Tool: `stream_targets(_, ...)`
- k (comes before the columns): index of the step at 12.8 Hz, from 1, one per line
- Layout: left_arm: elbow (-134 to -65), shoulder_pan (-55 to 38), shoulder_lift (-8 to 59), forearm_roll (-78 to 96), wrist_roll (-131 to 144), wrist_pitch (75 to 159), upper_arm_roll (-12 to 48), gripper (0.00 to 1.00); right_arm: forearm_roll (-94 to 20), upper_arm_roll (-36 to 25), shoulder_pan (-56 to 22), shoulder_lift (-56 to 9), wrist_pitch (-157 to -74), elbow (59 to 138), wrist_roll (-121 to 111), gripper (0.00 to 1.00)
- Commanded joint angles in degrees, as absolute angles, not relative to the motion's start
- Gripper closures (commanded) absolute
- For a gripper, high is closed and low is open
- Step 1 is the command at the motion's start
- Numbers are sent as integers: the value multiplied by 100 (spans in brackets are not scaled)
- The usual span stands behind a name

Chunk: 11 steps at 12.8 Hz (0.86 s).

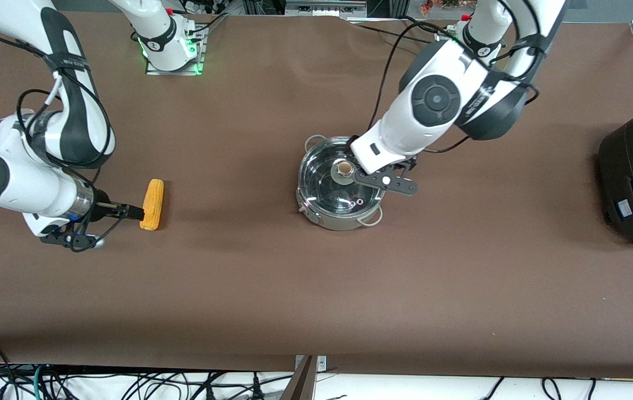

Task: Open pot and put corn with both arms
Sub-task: 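Reach the left gripper to the lid knob while the right gripper reaches the corn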

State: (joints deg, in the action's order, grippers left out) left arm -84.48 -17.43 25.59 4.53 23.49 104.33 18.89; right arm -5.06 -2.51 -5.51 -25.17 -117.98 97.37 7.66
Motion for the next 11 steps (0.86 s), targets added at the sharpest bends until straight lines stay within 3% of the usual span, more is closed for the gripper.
stream_targets(1,-8227,-1880,2917,448,2435,10625,1846,0,-589,-264,-571,-2566,-12538,10176,826,0)
stream_targets(3,-8235,-1934,3145,448,2435,10661,1854,0,-589,-264,-571,-2584,-13242,10624,809,0)
stream_targets(9,-8279,-2153,3269,457,2487,10854,1854,0,-589,-185,-580,-2751,-13569,10872,782,0)
stream_targets(11,-8271,-2180,3375,448,2487,10872,1846,0,-589,-185,-580,-2760,-14121,11230,703,0)
